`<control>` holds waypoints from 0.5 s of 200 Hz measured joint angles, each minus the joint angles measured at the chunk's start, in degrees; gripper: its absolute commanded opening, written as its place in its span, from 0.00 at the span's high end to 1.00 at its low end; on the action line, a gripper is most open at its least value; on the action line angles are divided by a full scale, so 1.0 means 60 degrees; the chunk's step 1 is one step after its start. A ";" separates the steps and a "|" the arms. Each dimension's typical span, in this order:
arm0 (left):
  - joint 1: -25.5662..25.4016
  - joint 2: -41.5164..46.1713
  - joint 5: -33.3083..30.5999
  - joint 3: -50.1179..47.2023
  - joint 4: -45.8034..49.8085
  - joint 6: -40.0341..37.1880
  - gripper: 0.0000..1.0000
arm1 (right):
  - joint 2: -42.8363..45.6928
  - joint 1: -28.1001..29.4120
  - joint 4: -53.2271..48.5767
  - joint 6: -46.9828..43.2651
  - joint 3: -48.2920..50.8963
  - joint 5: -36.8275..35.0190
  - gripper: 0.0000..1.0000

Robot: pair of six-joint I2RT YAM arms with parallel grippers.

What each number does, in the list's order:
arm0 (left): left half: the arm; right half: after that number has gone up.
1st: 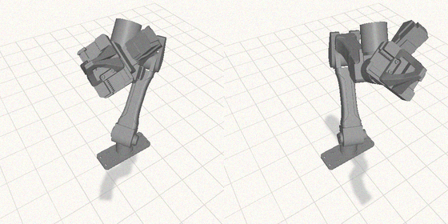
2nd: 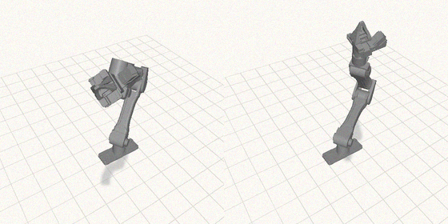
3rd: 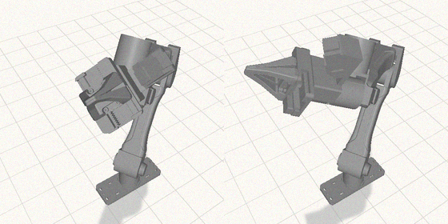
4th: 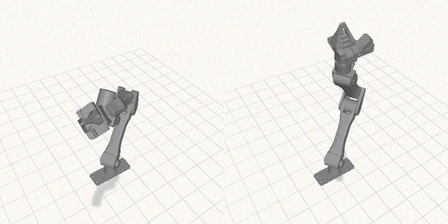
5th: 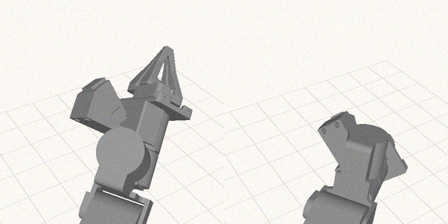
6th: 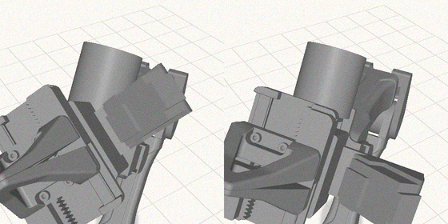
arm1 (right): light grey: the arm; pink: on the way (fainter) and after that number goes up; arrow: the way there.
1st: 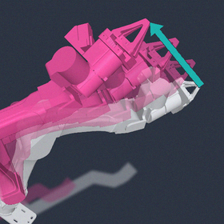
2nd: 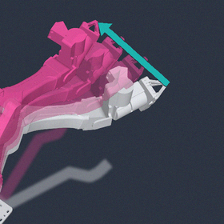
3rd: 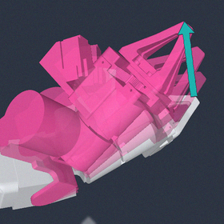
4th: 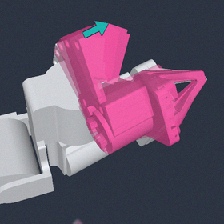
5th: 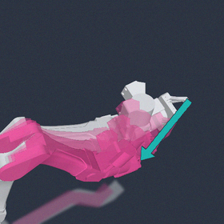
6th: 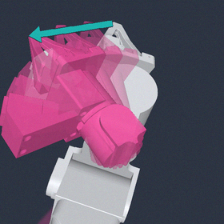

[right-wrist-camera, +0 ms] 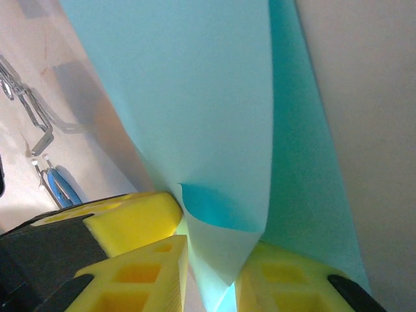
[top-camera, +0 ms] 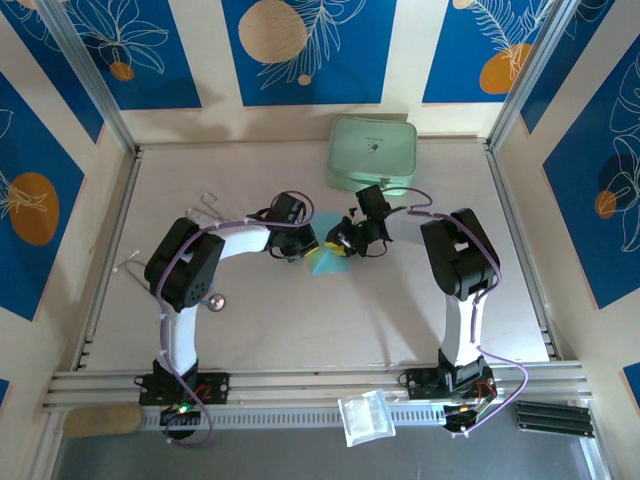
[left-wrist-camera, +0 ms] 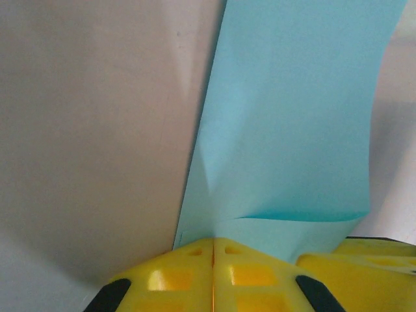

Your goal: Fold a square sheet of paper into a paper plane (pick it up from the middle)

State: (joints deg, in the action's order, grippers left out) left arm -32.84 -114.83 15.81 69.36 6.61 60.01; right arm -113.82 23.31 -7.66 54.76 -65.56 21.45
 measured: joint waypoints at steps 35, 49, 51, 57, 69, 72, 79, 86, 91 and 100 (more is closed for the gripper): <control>0.0000 0.0000 0.0004 0.0000 -0.0007 0.0029 0.91 | 0.0000 0.0000 0.0142 0.0047 0.0135 0.0066 0.87; 0.0015 0.0000 0.0011 0.0000 -0.0007 0.0036 0.89 | 0.0000 0.0000 0.0193 0.0058 0.0135 0.0106 0.91; 0.0018 0.0000 0.0015 0.0000 -0.0011 0.0036 0.89 | 0.0000 0.0000 0.0197 0.0036 0.0135 0.0106 0.92; 0.0022 0.0000 0.0033 0.0000 -0.0015 0.0069 0.88 | 0.0000 0.0000 0.0208 0.0044 0.0135 0.0102 0.94; 0.0047 0.0029 0.0076 -0.0022 -0.0036 0.0146 0.85 | 0.0000 0.0000 0.0226 0.0055 0.0135 0.0102 0.96; 0.0058 0.0058 0.0091 -0.0033 -0.0033 0.0131 0.84 | 0.0000 0.0000 0.0233 0.0015 0.0135 0.0106 0.97; 0.0080 0.0146 0.0109 -0.0084 -0.0022 0.0168 0.82 | 0.0000 0.0000 0.0255 0.0025 0.0135 0.0106 0.98; 0.0120 0.0270 0.0109 -0.0157 0.0022 0.0182 0.79 | 0.0004 0.0000 0.0273 -0.0007 0.0135 0.0098 0.99; 0.0157 0.0361 0.0113 -0.0211 0.0051 0.0193 0.77 | 0.0004 -0.0004 0.0295 -0.0022 0.0135 0.0102 0.99; 0.0259 0.0627 0.0120 -0.0361 0.0055 0.0193 0.71 | 0.0018 -0.0004 0.0361 -0.0055 0.0135 0.0106 0.99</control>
State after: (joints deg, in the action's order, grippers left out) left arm -31.29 -111.07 16.53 67.20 6.94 61.17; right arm -113.71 23.29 -5.50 54.43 -64.75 22.09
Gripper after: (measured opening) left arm 0.235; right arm 0.056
